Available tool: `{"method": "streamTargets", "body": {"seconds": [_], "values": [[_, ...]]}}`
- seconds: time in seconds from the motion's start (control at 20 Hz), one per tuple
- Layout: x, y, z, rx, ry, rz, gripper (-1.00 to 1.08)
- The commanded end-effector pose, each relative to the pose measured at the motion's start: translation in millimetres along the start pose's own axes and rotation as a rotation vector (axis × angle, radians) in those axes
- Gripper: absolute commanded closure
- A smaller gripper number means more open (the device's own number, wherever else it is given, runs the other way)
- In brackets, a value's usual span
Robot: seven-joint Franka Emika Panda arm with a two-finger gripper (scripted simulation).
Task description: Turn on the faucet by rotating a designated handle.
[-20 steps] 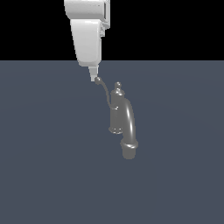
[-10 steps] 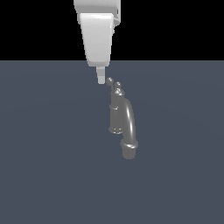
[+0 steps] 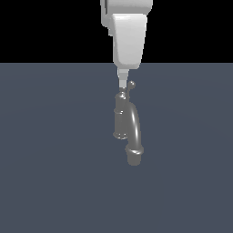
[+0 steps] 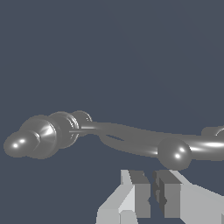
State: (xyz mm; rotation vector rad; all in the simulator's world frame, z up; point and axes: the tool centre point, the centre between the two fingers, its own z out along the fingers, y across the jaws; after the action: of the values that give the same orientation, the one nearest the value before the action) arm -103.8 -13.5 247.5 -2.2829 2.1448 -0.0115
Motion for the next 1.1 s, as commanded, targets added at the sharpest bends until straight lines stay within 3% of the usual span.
{"method": "streamTargets", "body": {"seconds": [0.0, 0.35, 0.4, 0.45, 1.05], "values": [[25.3, 2.0, 1.7, -0.003, 0.0, 0.021, 1.08], [65.0, 4.8, 4.4, -0.011, 0.001, 0.025, 1.08], [65.0, 4.8, 4.4, -0.011, 0.001, 0.025, 1.08], [47.3, -2.4, -2.9, 0.007, 0.001, -0.002, 1.08], [80.3, -27.5, 0.2, 0.0, 0.001, 0.009, 1.08]]}}
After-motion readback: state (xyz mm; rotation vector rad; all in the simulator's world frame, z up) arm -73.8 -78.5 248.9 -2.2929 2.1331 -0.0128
